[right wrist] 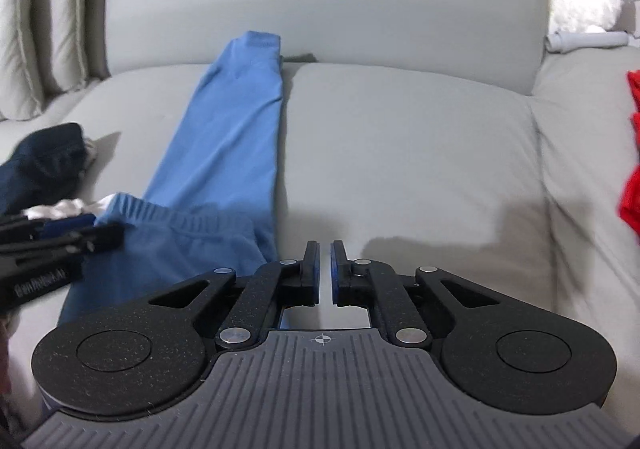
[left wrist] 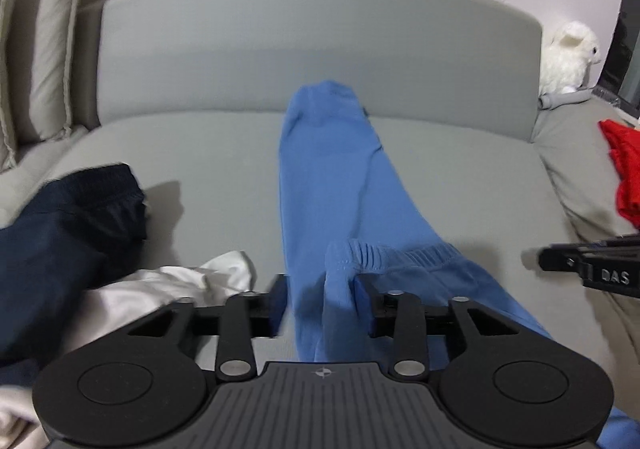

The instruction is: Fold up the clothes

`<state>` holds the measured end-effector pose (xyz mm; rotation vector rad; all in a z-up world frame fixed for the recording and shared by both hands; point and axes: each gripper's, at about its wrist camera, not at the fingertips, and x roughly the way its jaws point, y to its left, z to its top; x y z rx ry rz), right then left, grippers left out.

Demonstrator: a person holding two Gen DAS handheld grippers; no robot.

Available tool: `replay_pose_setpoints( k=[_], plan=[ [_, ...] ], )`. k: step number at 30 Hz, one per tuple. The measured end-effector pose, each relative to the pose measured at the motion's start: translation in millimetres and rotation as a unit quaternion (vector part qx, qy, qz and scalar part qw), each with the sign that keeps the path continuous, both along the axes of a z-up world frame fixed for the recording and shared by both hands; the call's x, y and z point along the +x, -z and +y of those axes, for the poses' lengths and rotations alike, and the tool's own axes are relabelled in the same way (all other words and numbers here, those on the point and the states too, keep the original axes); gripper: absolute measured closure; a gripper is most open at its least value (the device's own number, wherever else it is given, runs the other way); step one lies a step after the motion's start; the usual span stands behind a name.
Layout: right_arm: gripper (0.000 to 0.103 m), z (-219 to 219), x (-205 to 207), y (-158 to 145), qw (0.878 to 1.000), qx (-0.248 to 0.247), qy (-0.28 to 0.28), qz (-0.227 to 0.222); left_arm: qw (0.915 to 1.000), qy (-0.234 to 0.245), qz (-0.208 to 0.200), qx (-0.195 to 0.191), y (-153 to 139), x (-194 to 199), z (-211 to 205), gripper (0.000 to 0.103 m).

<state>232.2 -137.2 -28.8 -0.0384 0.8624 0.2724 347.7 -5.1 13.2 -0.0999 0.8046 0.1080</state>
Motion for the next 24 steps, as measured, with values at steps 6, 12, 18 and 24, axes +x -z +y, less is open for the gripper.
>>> replay_pose_setpoints(
  k=[6,12,18,24],
  plan=[
    [0.092,5.0,-58.1,5.5,0.997,0.042,-0.057,0.03,0.9985,0.01,0.026,-0.047,-2.5,-59.5,-30.9,0.065],
    [0.091,13.3,-117.9,4.4,0.996,0.038,-0.074,0.035,0.9977,0.019,0.059,-0.028,21.7,-81.1,-48.2,0.071],
    [0.103,-9.2,-146.1,13.1,0.998,-0.054,-0.012,0.021,0.9968,0.016,0.078,-0.003,26.8,-76.0,-41.0,0.079],
    [0.096,-45.7,-146.2,-9.9,0.998,0.027,0.045,0.019,0.9982,0.008,0.043,-0.041,-9.3,-102.9,-45.7,0.079]
  ],
)
